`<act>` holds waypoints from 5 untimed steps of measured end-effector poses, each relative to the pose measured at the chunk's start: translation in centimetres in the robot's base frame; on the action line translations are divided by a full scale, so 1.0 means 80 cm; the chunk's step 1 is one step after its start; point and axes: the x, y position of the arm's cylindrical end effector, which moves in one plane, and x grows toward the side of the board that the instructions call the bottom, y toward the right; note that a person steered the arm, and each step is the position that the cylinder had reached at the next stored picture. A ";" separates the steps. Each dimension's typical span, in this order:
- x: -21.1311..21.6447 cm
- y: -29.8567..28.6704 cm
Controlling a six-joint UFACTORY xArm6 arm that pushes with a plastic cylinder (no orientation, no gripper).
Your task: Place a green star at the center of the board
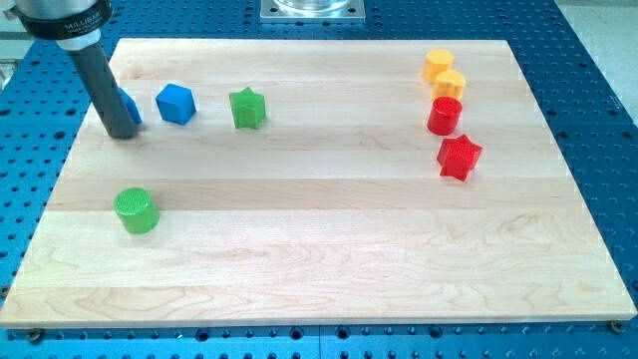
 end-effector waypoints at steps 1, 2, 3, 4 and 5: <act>0.000 0.003; 0.044 0.004; 0.137 -0.002; 0.176 0.037; 0.188 0.111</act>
